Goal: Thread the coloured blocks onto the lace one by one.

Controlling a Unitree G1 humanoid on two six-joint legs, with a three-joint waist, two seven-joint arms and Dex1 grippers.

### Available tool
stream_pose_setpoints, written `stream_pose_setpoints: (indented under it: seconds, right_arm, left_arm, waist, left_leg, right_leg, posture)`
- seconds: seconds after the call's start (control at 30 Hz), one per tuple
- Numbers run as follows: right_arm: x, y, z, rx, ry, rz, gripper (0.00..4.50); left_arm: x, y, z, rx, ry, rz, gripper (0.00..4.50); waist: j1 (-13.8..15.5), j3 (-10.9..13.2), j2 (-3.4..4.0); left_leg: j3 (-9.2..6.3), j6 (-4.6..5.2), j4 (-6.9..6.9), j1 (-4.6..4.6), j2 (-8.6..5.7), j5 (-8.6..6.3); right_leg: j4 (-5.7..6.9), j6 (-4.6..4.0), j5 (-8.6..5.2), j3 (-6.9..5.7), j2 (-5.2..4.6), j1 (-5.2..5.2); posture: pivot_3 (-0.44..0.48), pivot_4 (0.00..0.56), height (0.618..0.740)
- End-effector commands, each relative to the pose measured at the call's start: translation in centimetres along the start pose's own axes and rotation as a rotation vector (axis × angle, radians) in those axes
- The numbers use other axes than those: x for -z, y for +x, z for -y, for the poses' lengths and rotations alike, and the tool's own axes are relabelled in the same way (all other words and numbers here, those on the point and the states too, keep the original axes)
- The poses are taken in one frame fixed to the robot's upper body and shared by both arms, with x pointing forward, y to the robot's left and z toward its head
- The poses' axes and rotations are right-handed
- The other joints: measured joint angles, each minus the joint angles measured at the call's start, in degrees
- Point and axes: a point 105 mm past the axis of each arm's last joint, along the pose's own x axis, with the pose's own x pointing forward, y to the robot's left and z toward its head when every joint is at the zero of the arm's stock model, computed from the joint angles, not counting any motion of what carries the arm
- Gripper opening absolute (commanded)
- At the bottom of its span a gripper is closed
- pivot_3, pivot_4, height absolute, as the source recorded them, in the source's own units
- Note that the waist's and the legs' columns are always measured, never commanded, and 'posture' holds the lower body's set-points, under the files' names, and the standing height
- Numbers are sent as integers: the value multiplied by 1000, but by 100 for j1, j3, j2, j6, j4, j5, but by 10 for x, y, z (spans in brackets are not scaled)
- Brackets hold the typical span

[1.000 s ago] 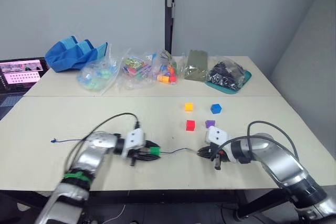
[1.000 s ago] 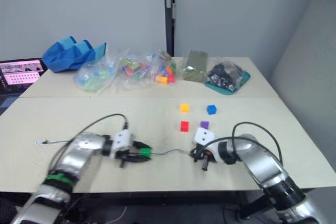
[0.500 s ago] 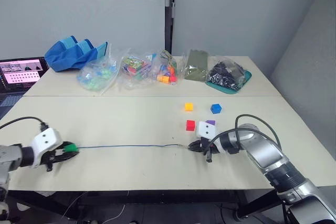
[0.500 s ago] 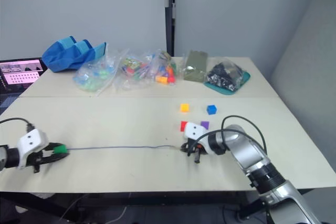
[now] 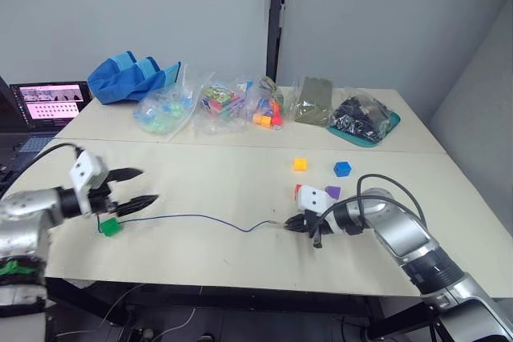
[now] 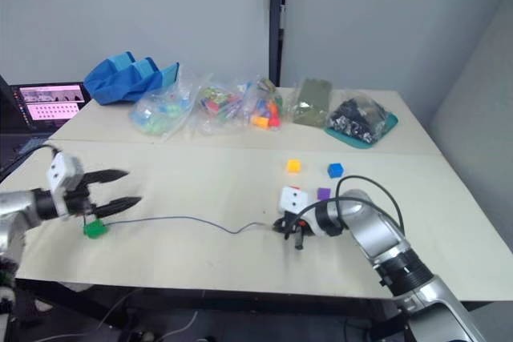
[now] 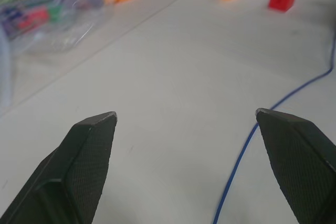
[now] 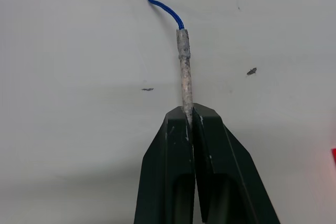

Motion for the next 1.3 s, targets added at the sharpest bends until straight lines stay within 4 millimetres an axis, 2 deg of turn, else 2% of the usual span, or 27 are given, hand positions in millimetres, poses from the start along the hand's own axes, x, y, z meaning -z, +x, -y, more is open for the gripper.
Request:
stream_pose_setpoints:
  seconds: [0.03,0.17,0.33,0.47,0.67,0.87,1.17,1.3]
  right_arm:
    - [-16,-4,0,11,-41,35,0]
    - [-19,-3,-4,2,-42,35,0]
    - [-22,-3,-9,-11,-38,29,0]
    - [-22,-3,-13,-22,-37,20,0]
    - [-17,-3,-15,-11,-52,-10,0]
    - [-15,-2,-18,-17,-35,-9,0]
    - [-13,-1,-20,-19,-23,-8,0]
    - [-14,-2,-20,-16,-19,-9,0]
  left_arm:
    - [-12,32,29,207,29,7,4467]
    - [-15,75,66,409,68,39,4467]
    - [-10,121,99,536,79,93,4467]
    - [0,140,115,584,78,105,4467]
    - [17,154,130,616,5,84,4467]
    - [20,161,139,639,-16,89,2635]
    - [20,165,142,615,-86,115,2635]
    - [21,165,145,625,-102,112,1581]
  waist:
    - [-45,0,0]
    - [-66,0,0]
    - [-59,0,-1]
    - [-68,0,-2]
    - [-84,0,-2]
    - [-64,0,-3]
    - [-65,0,-2]
    - [-65,0,-2]
  left_leg:
    - [0,0,0,1,0,0]
    - [-2,1,2,1,0,0]
    - [-4,2,6,0,0,0]
    - [-4,4,12,-3,-1,-1]
    - [-7,6,12,-2,-1,-2]
    - [-7,5,13,-3,-2,-2]
    - [-7,5,13,-3,-2,-2]
    - [-7,5,13,-2,-2,-2]
  right_leg:
    - [0,0,0,1,0,0]
    - [3,0,0,1,2,0]
    - [3,0,0,0,2,0]
    - [2,0,0,1,2,2]
    - [3,0,0,1,3,2]
    - [2,1,0,1,2,3]
    - [2,1,0,0,2,3]
    - [2,1,0,0,2,3]
  posture:
    - [0,150,740]
    - [0,150,740]
    - [0,150,740]
    - [0,150,740]
    - [0,150,740]
    - [0,150,740]
    - [0,150,740]
    - [0,150,740]
